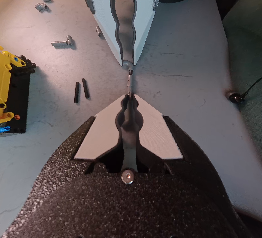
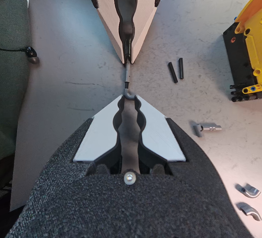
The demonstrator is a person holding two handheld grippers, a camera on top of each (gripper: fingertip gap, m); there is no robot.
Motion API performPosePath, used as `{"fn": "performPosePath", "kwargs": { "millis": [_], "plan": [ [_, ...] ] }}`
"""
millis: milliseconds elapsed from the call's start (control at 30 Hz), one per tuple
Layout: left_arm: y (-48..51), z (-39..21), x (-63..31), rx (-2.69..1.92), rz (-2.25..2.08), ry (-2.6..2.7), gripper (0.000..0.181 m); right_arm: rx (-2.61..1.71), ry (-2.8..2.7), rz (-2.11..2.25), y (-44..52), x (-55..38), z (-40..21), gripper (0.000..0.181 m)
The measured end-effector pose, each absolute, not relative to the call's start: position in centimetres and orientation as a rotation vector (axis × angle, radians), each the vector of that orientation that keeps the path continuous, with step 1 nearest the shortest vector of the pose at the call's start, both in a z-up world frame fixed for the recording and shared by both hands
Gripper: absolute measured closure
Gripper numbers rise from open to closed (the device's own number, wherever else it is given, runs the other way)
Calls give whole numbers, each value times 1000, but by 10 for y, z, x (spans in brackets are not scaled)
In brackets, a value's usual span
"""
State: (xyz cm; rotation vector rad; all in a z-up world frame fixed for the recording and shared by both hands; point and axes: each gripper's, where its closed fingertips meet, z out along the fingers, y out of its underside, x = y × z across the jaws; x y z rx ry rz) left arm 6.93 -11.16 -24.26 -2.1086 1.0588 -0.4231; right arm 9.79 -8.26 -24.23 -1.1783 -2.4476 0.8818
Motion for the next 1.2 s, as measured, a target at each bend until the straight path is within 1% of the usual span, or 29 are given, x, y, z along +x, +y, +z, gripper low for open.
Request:
{"fn": "performPosePath", "kwargs": {
  "millis": [967,1200],
  "plan": [
    [-111,-243,75,-2118,-445,1061,178,-1216,-2403,929,-90,89,-241,170],
    [-110,-241,72,-2063,-330,1118,176,-1208,-2338,913,-89,89,-241,167]
  ]
}}
